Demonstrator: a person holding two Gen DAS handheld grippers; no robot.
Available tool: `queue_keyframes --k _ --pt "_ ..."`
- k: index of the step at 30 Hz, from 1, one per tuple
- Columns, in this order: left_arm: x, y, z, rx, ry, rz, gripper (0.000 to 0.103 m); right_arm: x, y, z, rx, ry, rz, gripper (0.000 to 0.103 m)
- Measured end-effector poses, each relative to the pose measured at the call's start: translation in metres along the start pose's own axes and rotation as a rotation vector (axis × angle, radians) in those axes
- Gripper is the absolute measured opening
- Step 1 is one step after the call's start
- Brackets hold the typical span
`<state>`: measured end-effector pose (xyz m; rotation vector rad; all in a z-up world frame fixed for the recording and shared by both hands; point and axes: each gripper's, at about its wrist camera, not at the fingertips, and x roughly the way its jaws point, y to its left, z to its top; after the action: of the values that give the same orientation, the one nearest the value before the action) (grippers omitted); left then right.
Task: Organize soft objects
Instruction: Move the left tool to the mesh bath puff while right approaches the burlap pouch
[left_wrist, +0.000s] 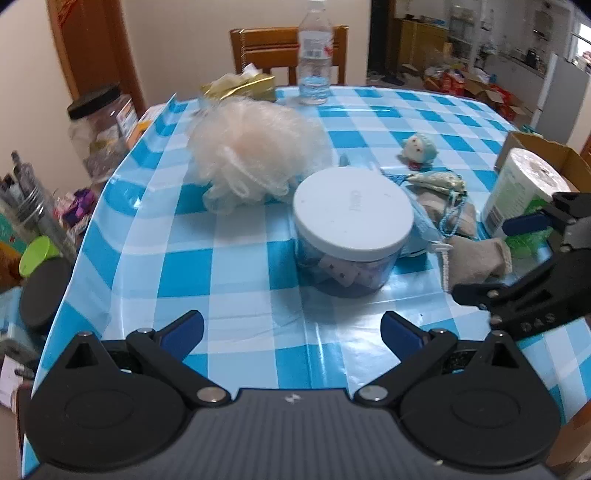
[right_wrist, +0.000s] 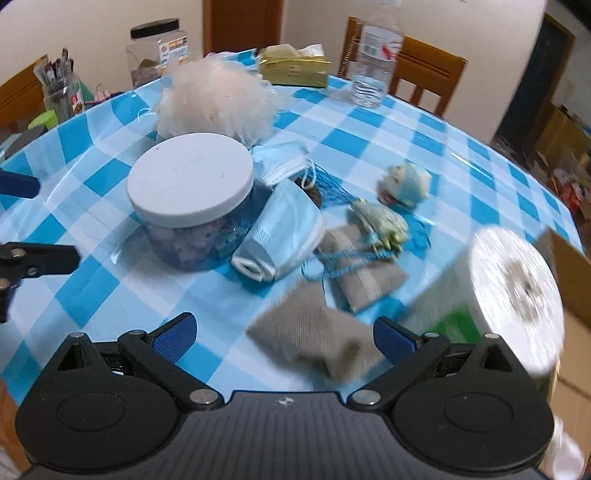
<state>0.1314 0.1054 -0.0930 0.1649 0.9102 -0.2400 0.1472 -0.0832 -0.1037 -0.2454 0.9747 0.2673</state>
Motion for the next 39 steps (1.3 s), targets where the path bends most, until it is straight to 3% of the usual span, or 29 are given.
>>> queue_keyframes --k 7,13,22,30,39 --pt "0.003 0.004 0.004 -0.079 0.015 -0.008 0.101 0.032 -0.004 0.017 -0.053 0.03 0.049 0.103" --pt "0.008 0.002 0.005 -0.102 0.033 -0.019 0.101 0.048 -0.002 0.012 -0.098 0.077 0.078 0.103" --pt "0.011 0.001 0.011 -0.085 0.028 -0.028 0.101 0.037 -0.007 -0.003 0.023 0.16 0.201 0.103" --pt "0.015 0.01 0.028 -0.082 0.018 -0.04 0.101 0.038 -0.001 -0.006 0.03 0.119 0.148 0.103" --pt "0.026 0.039 0.085 -0.069 -0.055 -0.036 0.101 0.038 0.007 -0.011 -0.043 0.108 0.118 0.103"
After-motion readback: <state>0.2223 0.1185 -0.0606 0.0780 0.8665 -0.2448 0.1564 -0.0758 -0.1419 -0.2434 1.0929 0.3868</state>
